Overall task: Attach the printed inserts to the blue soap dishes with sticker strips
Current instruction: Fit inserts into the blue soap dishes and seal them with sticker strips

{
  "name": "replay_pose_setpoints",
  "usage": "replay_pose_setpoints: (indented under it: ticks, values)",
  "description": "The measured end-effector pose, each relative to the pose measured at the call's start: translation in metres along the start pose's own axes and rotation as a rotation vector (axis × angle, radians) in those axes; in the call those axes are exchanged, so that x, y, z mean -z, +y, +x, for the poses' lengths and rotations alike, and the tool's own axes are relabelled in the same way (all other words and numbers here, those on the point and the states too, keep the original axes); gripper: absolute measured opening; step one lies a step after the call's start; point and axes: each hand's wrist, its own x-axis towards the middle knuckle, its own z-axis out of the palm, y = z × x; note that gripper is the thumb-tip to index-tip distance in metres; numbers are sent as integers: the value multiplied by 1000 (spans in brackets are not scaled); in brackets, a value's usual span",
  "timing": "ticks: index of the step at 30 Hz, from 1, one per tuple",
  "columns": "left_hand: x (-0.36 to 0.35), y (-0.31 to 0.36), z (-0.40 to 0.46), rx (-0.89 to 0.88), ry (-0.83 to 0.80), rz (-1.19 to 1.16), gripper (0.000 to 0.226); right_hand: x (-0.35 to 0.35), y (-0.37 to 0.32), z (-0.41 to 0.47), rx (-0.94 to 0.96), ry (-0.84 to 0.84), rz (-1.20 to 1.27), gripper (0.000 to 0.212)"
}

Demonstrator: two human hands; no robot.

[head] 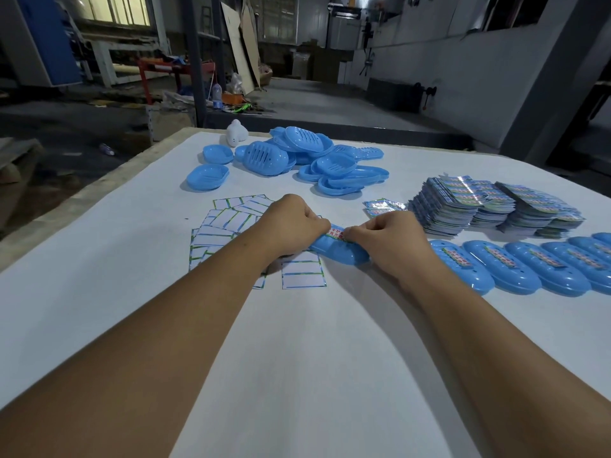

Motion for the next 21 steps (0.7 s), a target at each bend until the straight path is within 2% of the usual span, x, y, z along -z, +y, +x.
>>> replay_pose_setpoints:
  ticks: [6,10,15,17,19,21]
  values:
    - [-5,3,1,-84,78,174,20,-4,-4,-5,128,104,-246,31]
    - [-5,5,1,-146,117,286,22,-6,-7,-6,143,127,-344,36]
    - [-5,7,-1,-157,160,349,22,-3,-6,-7,141,139,-376,35]
    - [-4,5,-2,-142,171,351,29,-2,-5,-7,131,122,-362,43]
    - [-4,1,-3,-119,164,323,34,-2,-5,-8,166,112,-352,40]
    - [-4,-2,-3,-101,178,268,27,-4,-5,-9,222,96,-308,37]
